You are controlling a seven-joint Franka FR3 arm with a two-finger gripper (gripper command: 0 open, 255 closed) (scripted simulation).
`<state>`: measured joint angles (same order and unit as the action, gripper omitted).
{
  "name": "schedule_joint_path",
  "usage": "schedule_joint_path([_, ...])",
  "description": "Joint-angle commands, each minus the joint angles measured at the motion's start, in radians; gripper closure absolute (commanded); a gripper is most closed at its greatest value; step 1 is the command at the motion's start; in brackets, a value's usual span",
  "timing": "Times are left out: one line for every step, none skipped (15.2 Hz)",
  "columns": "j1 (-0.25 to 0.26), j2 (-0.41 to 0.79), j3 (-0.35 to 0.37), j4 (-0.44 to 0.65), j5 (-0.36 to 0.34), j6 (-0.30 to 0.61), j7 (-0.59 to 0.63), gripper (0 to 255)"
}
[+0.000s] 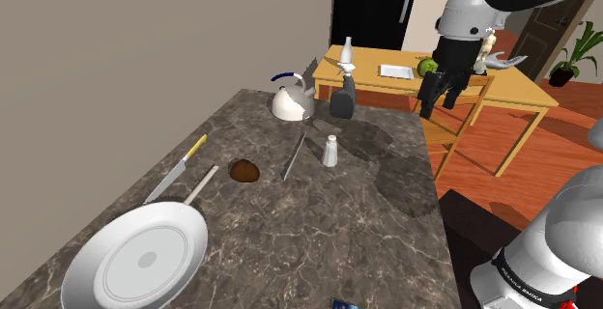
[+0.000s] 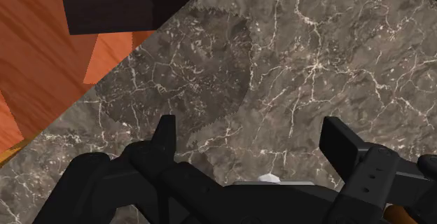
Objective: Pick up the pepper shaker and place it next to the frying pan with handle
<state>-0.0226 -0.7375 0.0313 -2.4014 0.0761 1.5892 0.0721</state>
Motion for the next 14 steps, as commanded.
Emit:
schedule_joint_path([0.000,0.000,0.000,0.000,0.000,0.000,0.000,0])
schedule_joint_path([-0.001,0.027,0.012,-0.002,0.009,0.033,0.022,0])
schedule_joint_path([-0.002,0.055,0.024,-0.002,0.018,0.065,0.043,0])
schedule_joint_path([-0.003,0.084,0.035,0.000,0.026,0.097,0.064,0])
schedule_joint_path([-0.004,0.114,0.046,0.002,0.033,0.129,0.085,0])
schedule_joint_path([-0.006,0.146,0.057,0.007,0.039,0.160,0.105,0])
schedule_joint_path([-0.008,0.178,0.068,0.013,0.045,0.191,0.126,0])
schedule_joint_path([-0.009,0.211,0.078,0.020,0.050,0.221,0.147,0])
schedule_joint_path([-0.011,0.245,0.088,0.029,0.053,0.250,0.167,0])
schedule_joint_path([-0.013,0.279,0.097,0.039,0.056,0.278,0.188,0])
schedule_joint_path([-0.015,0.314,0.107,0.051,0.058,0.306,0.208,0])
schedule_joint_path([-0.018,0.350,0.115,0.064,0.059,0.333,0.229,0])
schedule_joint_path([-0.020,0.386,0.124,0.079,0.059,0.359,0.250,0])
schedule_joint_path([-0.022,0.423,0.131,0.095,0.057,0.384,0.271,0])
